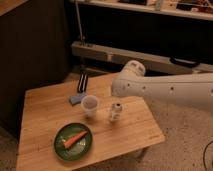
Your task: Stand the bottle upright
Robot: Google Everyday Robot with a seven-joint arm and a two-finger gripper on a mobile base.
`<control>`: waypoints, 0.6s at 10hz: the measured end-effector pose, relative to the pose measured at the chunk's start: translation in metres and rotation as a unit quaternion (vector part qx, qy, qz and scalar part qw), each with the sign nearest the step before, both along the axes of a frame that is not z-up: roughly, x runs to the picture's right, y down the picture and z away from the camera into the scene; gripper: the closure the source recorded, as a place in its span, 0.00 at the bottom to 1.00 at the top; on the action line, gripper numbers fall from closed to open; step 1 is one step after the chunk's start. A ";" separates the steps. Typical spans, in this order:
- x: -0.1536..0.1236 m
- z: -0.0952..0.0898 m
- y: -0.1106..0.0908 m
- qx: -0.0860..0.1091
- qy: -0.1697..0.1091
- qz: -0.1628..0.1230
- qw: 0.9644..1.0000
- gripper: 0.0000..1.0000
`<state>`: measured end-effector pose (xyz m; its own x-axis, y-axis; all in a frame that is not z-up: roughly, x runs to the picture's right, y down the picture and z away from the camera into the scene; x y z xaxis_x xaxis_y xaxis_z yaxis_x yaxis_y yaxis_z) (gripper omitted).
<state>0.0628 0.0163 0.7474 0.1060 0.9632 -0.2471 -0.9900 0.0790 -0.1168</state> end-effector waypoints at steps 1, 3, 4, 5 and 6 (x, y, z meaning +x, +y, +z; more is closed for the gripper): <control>0.008 0.006 -0.008 -0.018 0.006 0.002 1.000 0.20; 0.012 0.015 -0.024 -0.046 0.012 0.007 0.999 0.20; 0.011 0.018 -0.028 -0.059 0.010 0.010 0.998 0.20; 0.014 0.019 -0.030 -0.061 0.012 0.009 0.998 0.20; 0.014 0.019 -0.030 -0.062 0.012 0.011 0.998 0.20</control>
